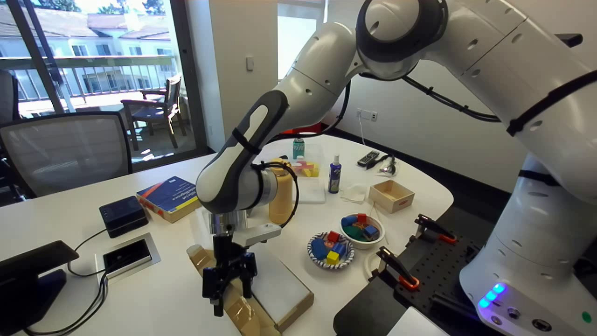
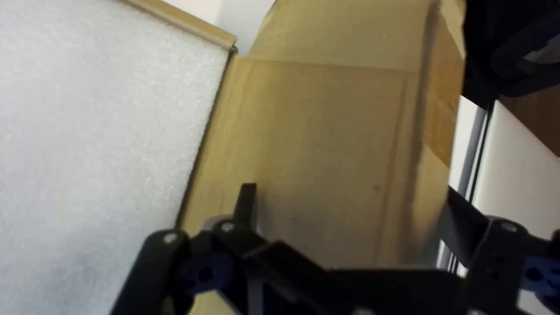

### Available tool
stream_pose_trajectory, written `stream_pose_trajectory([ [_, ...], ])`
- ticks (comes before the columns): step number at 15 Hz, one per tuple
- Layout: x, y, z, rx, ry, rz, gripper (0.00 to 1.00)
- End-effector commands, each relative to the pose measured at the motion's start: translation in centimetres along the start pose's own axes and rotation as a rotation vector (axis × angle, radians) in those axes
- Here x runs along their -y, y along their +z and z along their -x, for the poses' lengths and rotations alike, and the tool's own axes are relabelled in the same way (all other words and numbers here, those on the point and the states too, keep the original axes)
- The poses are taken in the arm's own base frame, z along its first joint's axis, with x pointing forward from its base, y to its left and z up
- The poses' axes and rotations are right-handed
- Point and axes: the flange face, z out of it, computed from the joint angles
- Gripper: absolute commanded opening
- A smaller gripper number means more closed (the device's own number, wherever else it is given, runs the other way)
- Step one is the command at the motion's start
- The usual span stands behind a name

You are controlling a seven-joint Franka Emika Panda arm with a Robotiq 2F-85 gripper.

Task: Open the box on the table then remove the contents inside it

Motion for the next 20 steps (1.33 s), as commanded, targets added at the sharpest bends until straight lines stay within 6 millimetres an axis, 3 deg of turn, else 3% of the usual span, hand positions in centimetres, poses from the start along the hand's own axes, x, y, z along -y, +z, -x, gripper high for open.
stream_pose_trajectory([
  [1, 1.3, -3.2, 2.2, -0.078, -0.005, -0.054, 1.0],
  [7, 2.4, -9.1, 4.6, -0.241, 0.031, -0.028, 1.0],
  [11, 0.0, -12.4, 6.6, -0.372, 0.112, 0.12, 1.0],
  [14, -3.1, -12.7, 7.6, -0.429, 0.203, 0.222, 1.0],
  [16, -5.0, -11.6, 7.9, -0.418, 0.269, 0.3, 1.0],
  [20, -6.7, -8.5, 6.7, -0.38, 0.339, 0.402, 1.0],
])
